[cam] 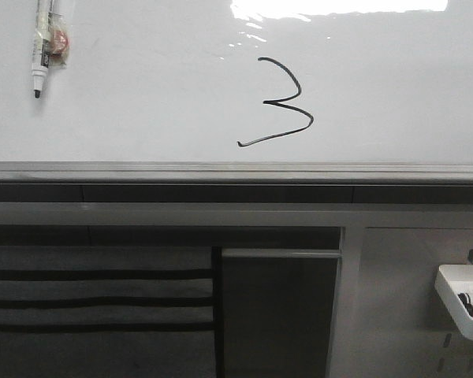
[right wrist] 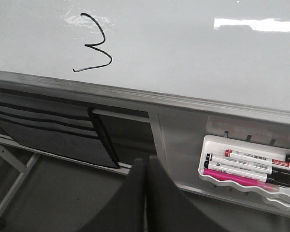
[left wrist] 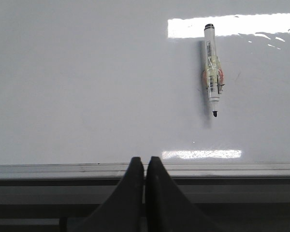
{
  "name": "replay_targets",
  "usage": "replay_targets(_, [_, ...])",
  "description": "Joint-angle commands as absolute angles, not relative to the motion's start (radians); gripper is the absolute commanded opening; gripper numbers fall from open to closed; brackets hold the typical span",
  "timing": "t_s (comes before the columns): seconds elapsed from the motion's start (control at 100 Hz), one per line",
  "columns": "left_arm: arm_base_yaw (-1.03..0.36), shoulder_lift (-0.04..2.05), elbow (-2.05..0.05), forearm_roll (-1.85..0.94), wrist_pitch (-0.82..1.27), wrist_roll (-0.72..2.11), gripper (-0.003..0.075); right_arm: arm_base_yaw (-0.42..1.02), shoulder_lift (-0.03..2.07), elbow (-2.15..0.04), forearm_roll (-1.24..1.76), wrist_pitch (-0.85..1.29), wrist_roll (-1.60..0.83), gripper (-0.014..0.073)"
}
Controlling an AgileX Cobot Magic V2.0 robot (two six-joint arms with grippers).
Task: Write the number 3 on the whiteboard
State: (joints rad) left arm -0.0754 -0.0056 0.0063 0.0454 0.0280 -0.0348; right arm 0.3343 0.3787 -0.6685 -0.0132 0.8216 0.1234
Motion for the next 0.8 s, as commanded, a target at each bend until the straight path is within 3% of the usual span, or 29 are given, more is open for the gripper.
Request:
replay_targets(0.0, [-0.074,-0.037,0.009,0.046,-0.049,-0.048,-0.0018,0.329,0.388,-0.694,-0.026,0.742,0.119,-0.0069])
replay_targets(0.58, [-0.074,-0.037,0.009,0.046,-0.049,-0.048,-0.0018,0.329,0.386,-0.694,-0.026,0.740,0.119,-0.0069])
replay_targets(0.79, [-0.074,-0.037,0.009,0.046,-0.049,-0.048,-0.0018,0.265,0.223,-0.553,-0.100,0.578,0.117,-0.0069])
